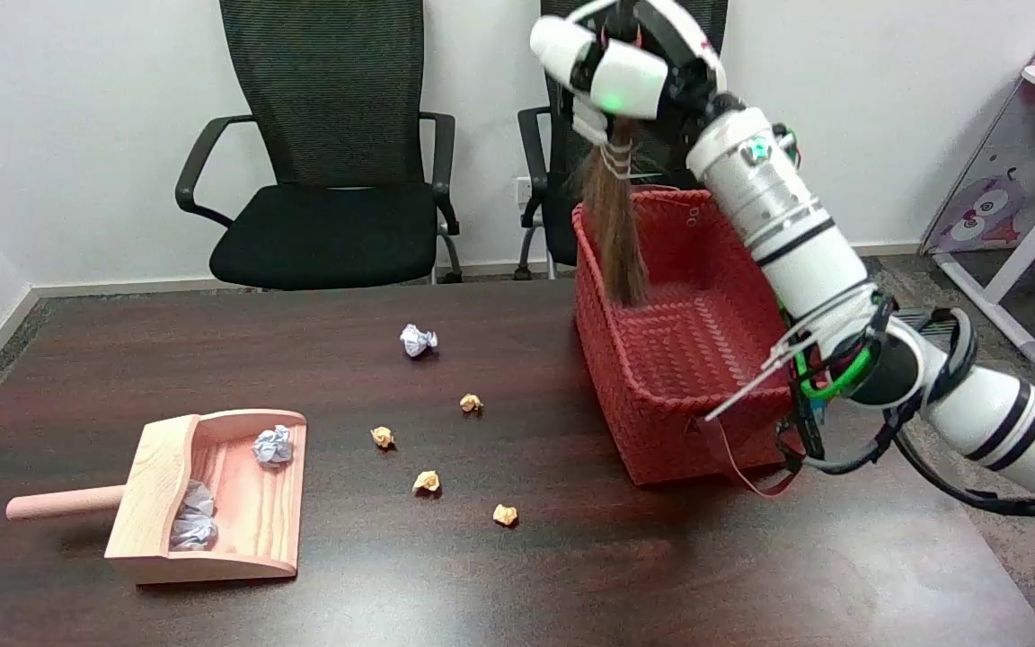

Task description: Sweep the paper ball into the dustpan.

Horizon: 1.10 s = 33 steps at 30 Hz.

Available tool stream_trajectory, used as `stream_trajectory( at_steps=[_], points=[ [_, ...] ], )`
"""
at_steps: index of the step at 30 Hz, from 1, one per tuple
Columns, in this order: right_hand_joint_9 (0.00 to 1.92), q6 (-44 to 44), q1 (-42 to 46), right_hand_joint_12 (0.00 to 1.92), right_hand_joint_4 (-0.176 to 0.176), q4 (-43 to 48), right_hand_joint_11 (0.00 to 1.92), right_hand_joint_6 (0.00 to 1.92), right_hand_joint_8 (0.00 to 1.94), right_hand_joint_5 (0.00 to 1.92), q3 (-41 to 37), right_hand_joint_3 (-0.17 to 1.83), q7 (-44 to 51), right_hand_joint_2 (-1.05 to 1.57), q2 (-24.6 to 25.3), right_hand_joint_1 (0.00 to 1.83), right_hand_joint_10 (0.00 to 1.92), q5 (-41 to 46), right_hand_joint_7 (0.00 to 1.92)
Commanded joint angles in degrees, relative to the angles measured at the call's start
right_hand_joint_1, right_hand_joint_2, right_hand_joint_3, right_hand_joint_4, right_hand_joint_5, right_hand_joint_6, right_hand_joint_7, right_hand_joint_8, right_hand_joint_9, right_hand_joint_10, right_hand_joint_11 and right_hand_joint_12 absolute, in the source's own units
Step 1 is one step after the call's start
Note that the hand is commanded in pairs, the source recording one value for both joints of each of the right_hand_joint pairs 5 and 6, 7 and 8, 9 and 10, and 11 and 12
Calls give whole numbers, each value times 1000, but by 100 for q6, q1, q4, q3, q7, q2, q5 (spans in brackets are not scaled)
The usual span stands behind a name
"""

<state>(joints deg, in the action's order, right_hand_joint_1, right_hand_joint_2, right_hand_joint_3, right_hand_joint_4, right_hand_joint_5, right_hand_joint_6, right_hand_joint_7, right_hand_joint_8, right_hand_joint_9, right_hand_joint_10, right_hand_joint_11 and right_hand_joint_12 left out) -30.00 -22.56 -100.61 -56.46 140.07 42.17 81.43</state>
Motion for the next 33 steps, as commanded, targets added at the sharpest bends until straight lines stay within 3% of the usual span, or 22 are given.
stream_trajectory(
  at_steps=[1,12,21,25,33],
  points=[
    [1920,155,-1191,1920,176,-707,1920,1920,1920,1920,205,1070,661,1125,-24,966,1920,1967,1920],
    [1920,161,-1648,1920,176,-853,1920,1920,1920,1920,1015,1151,661,1100,29,877,1920,2342,1920],
    [1920,-395,-2647,1920,176,288,1920,1920,1920,1920,2551,1165,661,1085,566,885,1920,2299,1920],
    [1920,-811,-2606,1920,176,681,1920,1920,1920,1920,2649,1161,653,1089,921,879,1920,2221,1920],
    [1920,-1203,-2518,1920,176,973,1920,1920,1920,1920,2684,1204,653,1054,1162,859,1920,1553,1920]
  ],
)
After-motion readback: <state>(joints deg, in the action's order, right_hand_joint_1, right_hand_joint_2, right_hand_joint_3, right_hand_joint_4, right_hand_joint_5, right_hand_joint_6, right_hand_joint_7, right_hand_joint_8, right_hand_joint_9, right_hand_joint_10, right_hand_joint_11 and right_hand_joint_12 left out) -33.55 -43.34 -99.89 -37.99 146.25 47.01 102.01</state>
